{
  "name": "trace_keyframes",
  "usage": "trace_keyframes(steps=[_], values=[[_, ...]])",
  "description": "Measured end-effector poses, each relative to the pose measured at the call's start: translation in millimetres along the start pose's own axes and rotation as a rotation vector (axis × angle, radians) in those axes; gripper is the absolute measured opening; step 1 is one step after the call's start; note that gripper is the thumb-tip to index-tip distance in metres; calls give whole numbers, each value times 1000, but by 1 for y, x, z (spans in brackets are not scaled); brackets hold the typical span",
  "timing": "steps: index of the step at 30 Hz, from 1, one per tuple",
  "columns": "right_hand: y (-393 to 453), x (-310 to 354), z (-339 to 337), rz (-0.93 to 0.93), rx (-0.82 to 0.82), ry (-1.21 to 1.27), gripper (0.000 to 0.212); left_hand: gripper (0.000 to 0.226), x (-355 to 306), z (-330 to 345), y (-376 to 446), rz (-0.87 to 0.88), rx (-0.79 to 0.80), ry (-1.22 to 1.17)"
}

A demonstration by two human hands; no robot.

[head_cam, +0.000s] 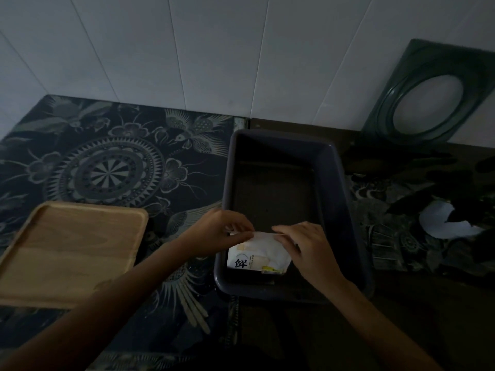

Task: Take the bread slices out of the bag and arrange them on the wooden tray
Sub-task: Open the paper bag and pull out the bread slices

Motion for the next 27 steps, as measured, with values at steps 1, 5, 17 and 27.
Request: trace_keyframes(steps=[1,5,17,27], values=[[1,0,0,12,2,9,23,17,1,0,2,-4,10,0],[4,2,2,25,-11,-33,31,15,-3,3,12,14,66,53],[2,38,11,-106,-72,-271,13,12,-5,-12,38,-22,-58,134],[-27,62,-7,-134,-43,-241,18,10,-7,-27,40,-29,-193,255]])
Point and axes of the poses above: each hand's wrist, its own y-axis towards the middle knuckle, its own z-axis out of the palm, x = y × z, the point moved 10 cm from there along y, towards the middle knuckle, and after that the axes turned 5 degrees about y, right-handed, at the moved point
